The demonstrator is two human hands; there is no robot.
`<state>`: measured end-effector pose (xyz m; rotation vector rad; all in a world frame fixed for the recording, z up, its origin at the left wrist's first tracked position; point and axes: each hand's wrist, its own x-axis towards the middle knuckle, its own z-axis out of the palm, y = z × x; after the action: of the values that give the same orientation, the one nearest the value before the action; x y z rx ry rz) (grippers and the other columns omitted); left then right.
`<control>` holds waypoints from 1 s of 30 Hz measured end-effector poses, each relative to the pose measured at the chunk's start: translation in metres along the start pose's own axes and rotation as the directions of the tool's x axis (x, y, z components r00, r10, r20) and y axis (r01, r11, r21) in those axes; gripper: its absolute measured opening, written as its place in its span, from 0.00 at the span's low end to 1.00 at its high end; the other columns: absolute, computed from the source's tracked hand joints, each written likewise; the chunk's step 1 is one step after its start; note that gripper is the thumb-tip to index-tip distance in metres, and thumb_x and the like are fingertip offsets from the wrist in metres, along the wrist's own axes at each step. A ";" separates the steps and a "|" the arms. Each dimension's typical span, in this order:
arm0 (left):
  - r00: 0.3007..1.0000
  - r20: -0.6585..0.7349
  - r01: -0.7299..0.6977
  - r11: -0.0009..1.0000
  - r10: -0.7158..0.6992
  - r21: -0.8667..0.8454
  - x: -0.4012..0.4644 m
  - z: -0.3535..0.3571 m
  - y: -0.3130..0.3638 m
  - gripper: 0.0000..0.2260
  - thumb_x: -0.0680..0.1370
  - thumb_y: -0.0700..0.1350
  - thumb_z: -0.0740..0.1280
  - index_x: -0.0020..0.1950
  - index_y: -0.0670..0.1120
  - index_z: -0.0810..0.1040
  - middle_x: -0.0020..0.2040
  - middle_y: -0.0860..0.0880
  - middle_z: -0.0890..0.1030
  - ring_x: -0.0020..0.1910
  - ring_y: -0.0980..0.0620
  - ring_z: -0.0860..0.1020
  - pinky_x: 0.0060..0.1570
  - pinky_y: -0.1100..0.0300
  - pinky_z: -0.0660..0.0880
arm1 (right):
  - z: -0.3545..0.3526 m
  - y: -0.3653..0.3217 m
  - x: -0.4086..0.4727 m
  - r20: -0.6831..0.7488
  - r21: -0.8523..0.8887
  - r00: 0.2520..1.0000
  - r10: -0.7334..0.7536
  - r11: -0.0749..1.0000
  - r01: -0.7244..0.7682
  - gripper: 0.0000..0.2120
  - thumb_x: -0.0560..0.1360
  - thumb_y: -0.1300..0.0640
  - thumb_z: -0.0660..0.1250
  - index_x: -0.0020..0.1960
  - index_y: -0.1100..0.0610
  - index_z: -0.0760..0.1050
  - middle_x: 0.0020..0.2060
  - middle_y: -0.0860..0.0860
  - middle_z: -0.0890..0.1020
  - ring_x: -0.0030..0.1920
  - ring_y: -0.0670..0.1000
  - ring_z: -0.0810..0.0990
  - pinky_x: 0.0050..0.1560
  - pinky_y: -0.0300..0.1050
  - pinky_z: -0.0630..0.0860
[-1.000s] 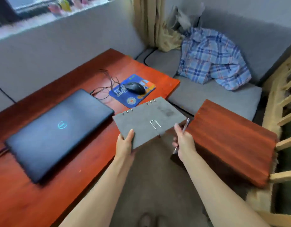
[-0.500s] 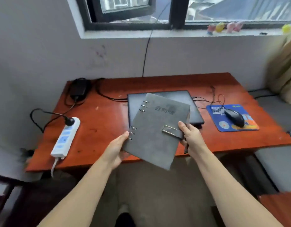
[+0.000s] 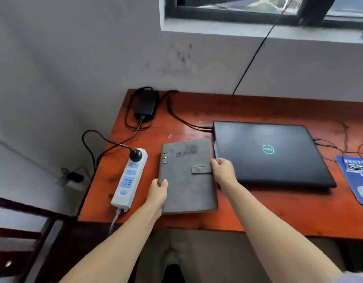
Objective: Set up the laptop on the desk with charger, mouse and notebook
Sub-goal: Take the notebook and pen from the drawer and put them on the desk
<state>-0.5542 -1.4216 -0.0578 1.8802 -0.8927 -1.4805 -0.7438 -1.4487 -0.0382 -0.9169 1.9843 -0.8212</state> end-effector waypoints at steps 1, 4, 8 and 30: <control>1.000 -0.022 0.004 0.999 -0.004 0.035 0.005 0.000 -0.001 0.14 0.81 0.47 0.57 0.63 0.42 0.70 0.58 0.42 0.76 0.51 0.47 0.75 0.50 0.55 0.73 | 0.005 0.001 0.002 0.010 -0.061 1.000 0.001 0.998 -0.001 0.15 0.77 0.56 0.60 0.37 0.64 0.75 0.33 0.55 0.77 0.37 0.54 0.74 0.38 0.43 0.66; 0.998 -0.066 0.000 0.974 0.016 0.226 0.020 0.001 -0.001 0.16 0.81 0.46 0.56 0.66 0.41 0.69 0.63 0.40 0.74 0.57 0.43 0.74 0.59 0.51 0.72 | 0.014 0.006 0.007 0.023 -0.188 1.000 0.010 0.982 -0.005 0.16 0.77 0.58 0.60 0.30 0.56 0.69 0.29 0.51 0.73 0.37 0.55 0.71 0.39 0.43 0.65; 0.988 -0.077 -0.074 0.851 0.133 0.521 0.030 -0.001 0.002 0.18 0.80 0.47 0.59 0.67 0.41 0.69 0.62 0.40 0.69 0.61 0.41 0.71 0.62 0.51 0.69 | 0.018 0.010 0.007 -0.030 -0.310 0.999 0.015 0.950 -0.023 0.19 0.76 0.61 0.59 0.27 0.53 0.61 0.35 0.56 0.74 0.39 0.57 0.71 0.40 0.44 0.65; 0.985 0.064 -0.172 0.838 0.162 0.519 0.043 -0.008 0.005 0.23 0.79 0.45 0.62 0.73 0.45 0.62 0.62 0.40 0.70 0.56 0.44 0.74 0.45 0.57 0.77 | 0.080 -0.034 -0.008 0.149 -0.619 0.988 -0.030 0.777 0.117 0.18 0.79 0.53 0.53 0.53 0.64 0.77 0.53 0.61 0.81 0.53 0.62 0.79 0.50 0.49 0.74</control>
<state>-0.5404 -1.4584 -0.0777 2.0896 -1.5535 -1.2250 -0.6617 -1.4776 -0.0470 -1.3927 2.1431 -0.0974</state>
